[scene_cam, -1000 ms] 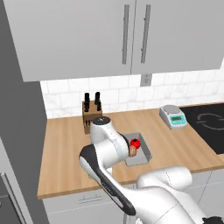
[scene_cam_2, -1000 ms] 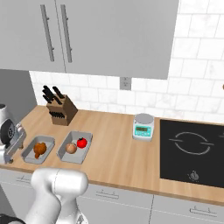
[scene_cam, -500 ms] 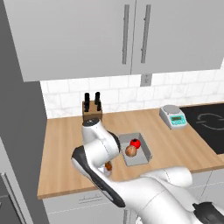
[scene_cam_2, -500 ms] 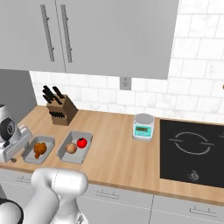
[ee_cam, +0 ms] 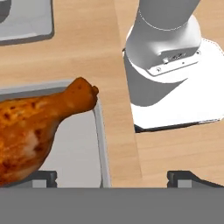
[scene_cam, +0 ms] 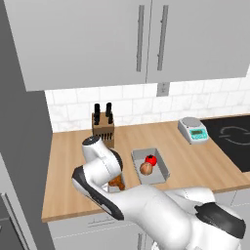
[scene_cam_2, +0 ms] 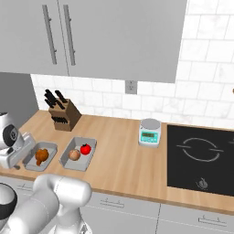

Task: Take the meat container that has the chicken drumstick and place it on the second highest rack of the freezer. Then take the vegetable container that has the onion and tomato and place it on the highest rack of the freezer.

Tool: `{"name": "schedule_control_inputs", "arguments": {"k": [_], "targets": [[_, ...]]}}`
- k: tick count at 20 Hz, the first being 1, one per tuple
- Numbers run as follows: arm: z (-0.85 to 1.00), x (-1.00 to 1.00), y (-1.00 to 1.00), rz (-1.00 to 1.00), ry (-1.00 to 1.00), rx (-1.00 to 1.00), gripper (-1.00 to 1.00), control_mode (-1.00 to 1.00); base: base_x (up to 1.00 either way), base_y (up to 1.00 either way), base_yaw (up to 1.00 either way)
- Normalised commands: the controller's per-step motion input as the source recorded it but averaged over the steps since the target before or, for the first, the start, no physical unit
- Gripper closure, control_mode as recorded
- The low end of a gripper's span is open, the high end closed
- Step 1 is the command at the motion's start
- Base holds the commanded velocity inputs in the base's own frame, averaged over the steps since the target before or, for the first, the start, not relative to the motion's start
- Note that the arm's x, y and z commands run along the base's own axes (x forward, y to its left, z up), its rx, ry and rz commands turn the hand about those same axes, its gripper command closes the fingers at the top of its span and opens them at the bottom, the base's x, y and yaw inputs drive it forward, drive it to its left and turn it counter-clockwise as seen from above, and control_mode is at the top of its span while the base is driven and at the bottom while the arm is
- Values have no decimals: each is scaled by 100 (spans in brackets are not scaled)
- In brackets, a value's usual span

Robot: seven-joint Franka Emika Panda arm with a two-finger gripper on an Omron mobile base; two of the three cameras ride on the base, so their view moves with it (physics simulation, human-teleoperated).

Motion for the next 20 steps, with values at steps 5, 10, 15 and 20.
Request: {"name": "schedule_control_inputs", "arguments": {"k": [5, 10, 15, 20], "targets": [[-31, 0, 1, -8, 0, 0, -100, -100, 0, 0, 0], [-37, 1, 1, -8, 0, 0, -100, -100, 0, 0, 0], [-23, 14, 6, -5, 0, 0, -100, -100, 0, 0, 0], [-18, 12, 18, -3, 0, 0, -100, -100, 0, 0, 0]]}}
